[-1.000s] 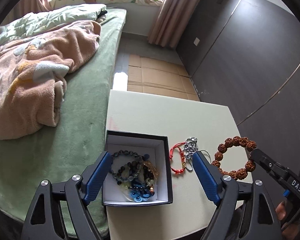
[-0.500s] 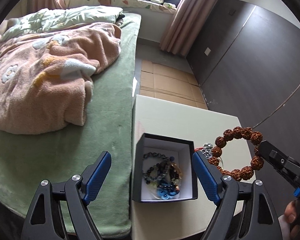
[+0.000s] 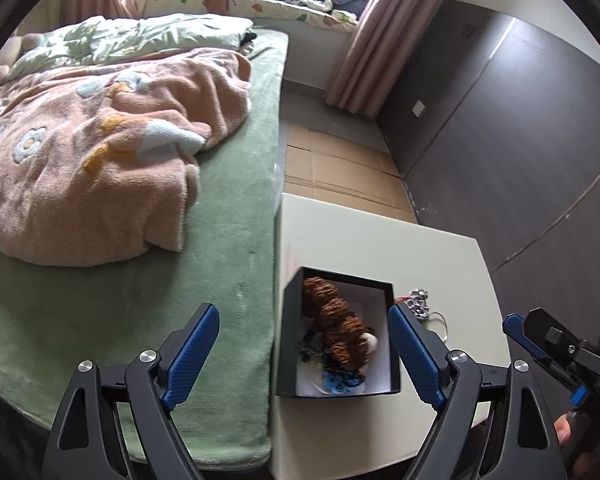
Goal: Organize jewelry
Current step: 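Lower the brown bead bracelet into the black box and open the right tool, then move the left tool toward the red string bracelet and silver chain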
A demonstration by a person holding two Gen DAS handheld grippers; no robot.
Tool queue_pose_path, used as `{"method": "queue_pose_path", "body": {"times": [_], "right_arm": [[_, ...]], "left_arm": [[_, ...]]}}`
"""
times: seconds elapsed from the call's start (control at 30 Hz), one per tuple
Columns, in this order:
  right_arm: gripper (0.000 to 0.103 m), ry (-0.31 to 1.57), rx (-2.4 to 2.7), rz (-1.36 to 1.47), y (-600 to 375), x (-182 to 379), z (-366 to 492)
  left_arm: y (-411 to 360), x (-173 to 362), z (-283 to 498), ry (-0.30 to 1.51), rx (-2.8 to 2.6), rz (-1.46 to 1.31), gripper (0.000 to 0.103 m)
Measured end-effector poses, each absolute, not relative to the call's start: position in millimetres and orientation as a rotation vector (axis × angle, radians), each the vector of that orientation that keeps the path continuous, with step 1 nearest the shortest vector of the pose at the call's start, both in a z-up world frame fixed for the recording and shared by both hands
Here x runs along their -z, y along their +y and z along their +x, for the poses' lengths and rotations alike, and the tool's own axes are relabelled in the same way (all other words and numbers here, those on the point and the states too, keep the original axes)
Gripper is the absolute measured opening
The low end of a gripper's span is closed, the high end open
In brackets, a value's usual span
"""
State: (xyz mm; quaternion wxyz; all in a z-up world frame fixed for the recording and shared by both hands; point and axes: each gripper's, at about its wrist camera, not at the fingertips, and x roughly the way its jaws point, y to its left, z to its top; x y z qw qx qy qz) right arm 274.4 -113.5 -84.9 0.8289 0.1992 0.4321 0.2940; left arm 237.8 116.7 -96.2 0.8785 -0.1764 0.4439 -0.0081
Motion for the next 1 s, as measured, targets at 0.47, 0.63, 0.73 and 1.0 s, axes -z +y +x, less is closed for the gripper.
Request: {"method": "queue_pose_path", "body": {"times": [0.47, 0.63, 0.73, 1.0], "right_arm": [[0.063, 0.910, -0.433, 0.530, -212.0, 106.7, 266.9], [0.063, 0.914, -0.377, 0.569, -235.6, 118.8, 268.1], [0.063, 0.922, -0.344, 0.598, -251.1, 129.3, 269.0], [0.063, 0.940, -0.284, 0.648, -288.1, 151.8, 273.2]], "left_arm": [[22.6, 92.1, 256.5, 0.966, 0.153, -0.221, 0.087], [-12.5, 97.0, 270.5, 0.988, 0.190, -0.152, 0.084], [-30.1, 104.7, 283.6, 1.022, 0.204, -0.124, 0.074], [-69.3, 136.2, 320.0, 1.134, 0.205, -0.097, 0.050]]}}
